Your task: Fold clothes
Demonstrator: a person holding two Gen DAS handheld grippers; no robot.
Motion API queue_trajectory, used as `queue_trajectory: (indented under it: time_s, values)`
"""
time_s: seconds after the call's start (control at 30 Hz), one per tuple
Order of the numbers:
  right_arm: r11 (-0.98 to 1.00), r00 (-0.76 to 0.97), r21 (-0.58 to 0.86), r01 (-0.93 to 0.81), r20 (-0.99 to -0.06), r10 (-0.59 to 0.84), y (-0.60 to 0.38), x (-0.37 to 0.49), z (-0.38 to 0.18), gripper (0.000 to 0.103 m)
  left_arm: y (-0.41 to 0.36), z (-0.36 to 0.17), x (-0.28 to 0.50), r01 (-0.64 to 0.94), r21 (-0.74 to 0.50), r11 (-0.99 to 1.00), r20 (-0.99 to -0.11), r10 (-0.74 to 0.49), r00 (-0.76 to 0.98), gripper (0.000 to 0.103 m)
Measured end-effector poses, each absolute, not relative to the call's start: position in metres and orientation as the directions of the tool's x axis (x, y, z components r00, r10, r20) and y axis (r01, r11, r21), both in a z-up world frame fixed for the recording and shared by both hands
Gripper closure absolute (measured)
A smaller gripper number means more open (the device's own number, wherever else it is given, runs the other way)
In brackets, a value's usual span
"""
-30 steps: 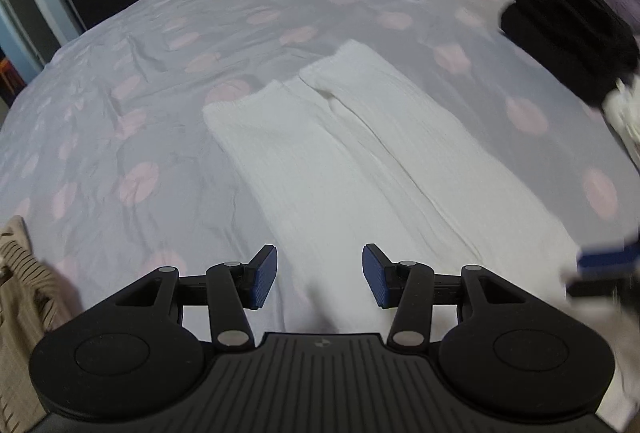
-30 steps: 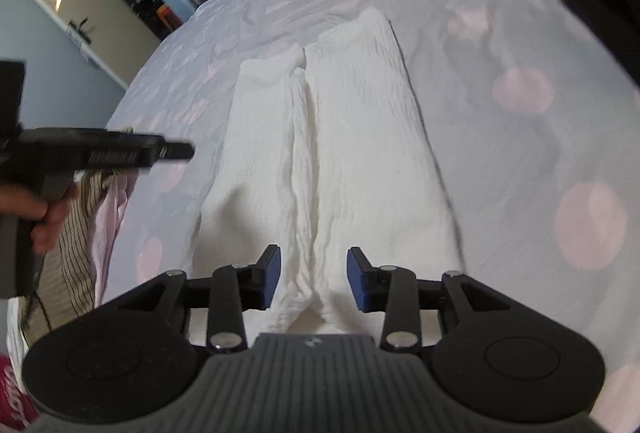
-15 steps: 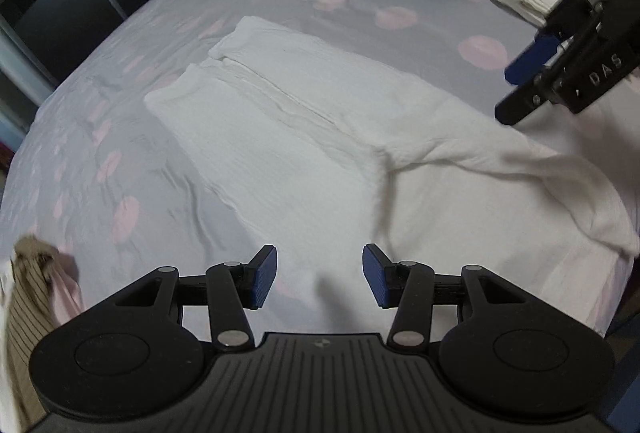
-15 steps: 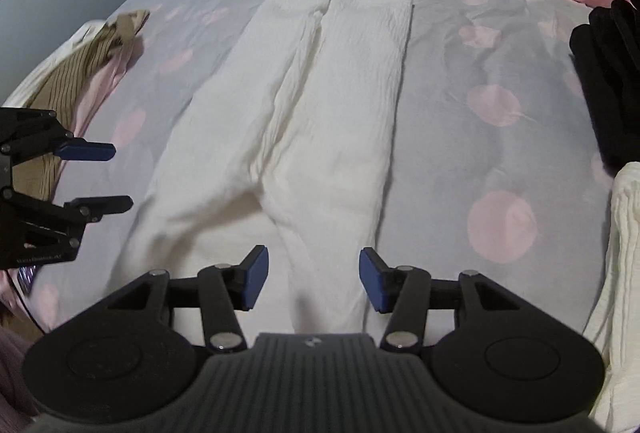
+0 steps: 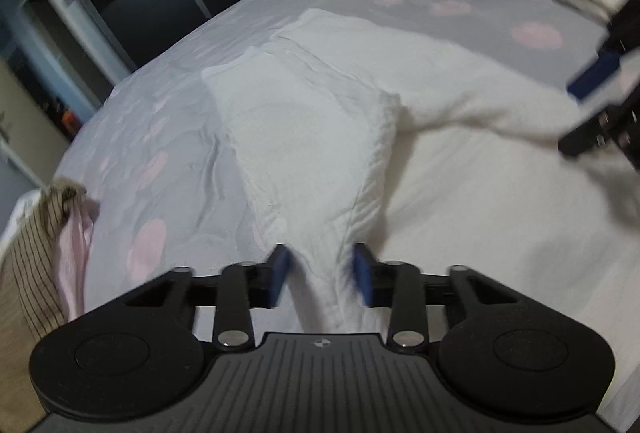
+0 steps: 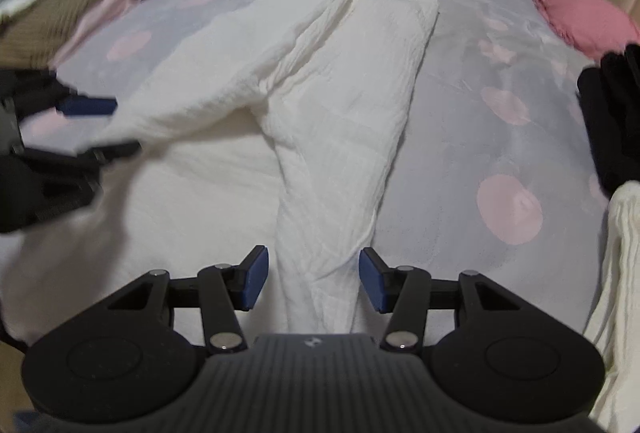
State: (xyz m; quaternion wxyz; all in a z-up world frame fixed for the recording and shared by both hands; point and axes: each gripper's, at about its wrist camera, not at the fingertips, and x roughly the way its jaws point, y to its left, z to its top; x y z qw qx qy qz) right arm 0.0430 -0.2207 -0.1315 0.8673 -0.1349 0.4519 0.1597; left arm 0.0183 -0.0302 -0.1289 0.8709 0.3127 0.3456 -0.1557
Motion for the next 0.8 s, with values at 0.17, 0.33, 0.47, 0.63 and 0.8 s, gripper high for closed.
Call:
queue_trajectory:
  time_s: [0.17, 0.33, 0.47, 0.63, 0.8]
  values:
    - [0.901, 0.549, -0.163, -0.401, -0.83, 0.094, -0.221, 0.038, -0.136, 0.087, -0.035, -0.14, 0.004, 0.517, 0.565, 0.643, -0.661, -0.022, 0.75, 0.093]
    - [0.922, 0.559, -0.165, -0.351, -0.827, 0.065, -0.235, 0.036, -0.124, 0.09, -0.031, -0.141, -0.008, 0.536, 0.643, 0.546, -0.642, 0.003, 0.767, 0.095]
    - [0.924, 0.55, -0.164, -0.346, -0.833, 0.059, -0.239, 0.035, -0.126, 0.09, -0.027, -0.155, -0.007, 0.555, 0.658, 0.509, -0.652, 0.017, 0.758, 0.096]
    - [0.905, 0.526, -0.185, -0.384, -0.849, 0.05, -0.234, 0.04, -0.139, 0.09, -0.026, -0.154, 0.001, 0.552, 0.623, 0.554, -0.672, 0.018, 0.74, 0.096]
    - [0.931, 0.516, -0.099, -0.35, -0.851, 0.103, -0.242, 0.04, -0.128, 0.068, -0.013, -0.127, 0.007, 0.534, 0.479, 0.696, -0.703, -0.061, 0.709, 0.083]
